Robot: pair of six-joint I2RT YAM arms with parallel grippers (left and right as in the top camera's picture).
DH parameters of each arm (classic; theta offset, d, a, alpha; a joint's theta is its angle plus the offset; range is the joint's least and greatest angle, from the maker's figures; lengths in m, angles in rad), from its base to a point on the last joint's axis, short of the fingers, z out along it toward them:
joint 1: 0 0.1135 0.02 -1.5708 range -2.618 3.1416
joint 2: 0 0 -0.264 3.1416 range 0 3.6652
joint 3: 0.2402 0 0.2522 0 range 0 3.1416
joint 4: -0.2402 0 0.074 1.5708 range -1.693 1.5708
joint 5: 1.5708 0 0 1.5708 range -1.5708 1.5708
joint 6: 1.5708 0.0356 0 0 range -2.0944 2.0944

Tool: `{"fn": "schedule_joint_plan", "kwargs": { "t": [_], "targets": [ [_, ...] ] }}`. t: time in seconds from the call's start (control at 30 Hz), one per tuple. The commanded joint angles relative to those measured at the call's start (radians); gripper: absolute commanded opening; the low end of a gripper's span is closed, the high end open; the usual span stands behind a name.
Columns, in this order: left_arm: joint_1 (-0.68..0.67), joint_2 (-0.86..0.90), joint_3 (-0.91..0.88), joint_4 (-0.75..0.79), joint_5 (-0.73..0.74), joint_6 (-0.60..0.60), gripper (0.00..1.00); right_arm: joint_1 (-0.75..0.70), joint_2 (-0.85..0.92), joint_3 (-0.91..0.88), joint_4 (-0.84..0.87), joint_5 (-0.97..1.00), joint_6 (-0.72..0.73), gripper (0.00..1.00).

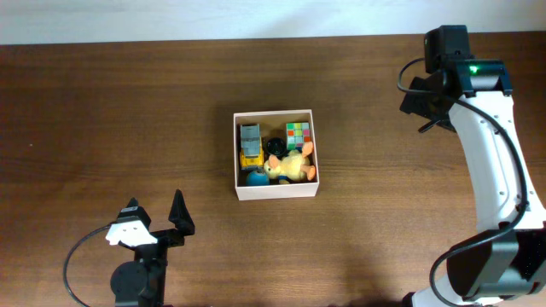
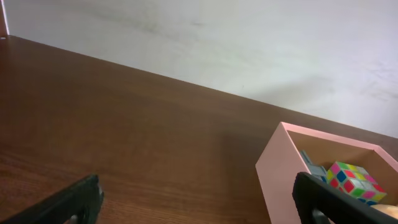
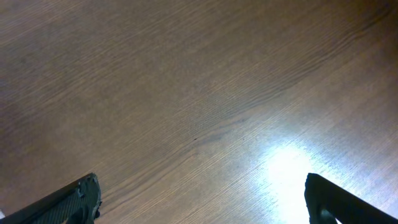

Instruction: Pack container

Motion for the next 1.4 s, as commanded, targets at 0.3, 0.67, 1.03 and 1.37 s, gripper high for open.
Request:
{"fn": "schedule_joint_plan", "kwargs": {
  "t": [0.3, 0.67, 1.03, 1.37],
  "targets": [
    [0.005, -0.011, -0.008, 0.003, 0.015, 0.019, 0.99, 0.148, -0.389, -0.005, -0.002, 0.009, 0.008, 0.99],
    [0.005, -0.011, -0.008, 0.003, 0.015, 0.019, 0.99, 0.150, -0.737, -0.156, -0.008, 0.021, -0.003, 0.99],
    [0.005, -0.011, -0.008, 0.003, 0.015, 0.019, 0.99, 0.150, -1.321, -0.864, 0.558, 0.022, -0.003, 0.99],
    [0.005, -0.011, -0.008, 0.003, 0.015, 0.019, 0.99, 0.190, -1.659, -1.339, 1.011, -0.014, -0.003, 0.99]
  ]
}}
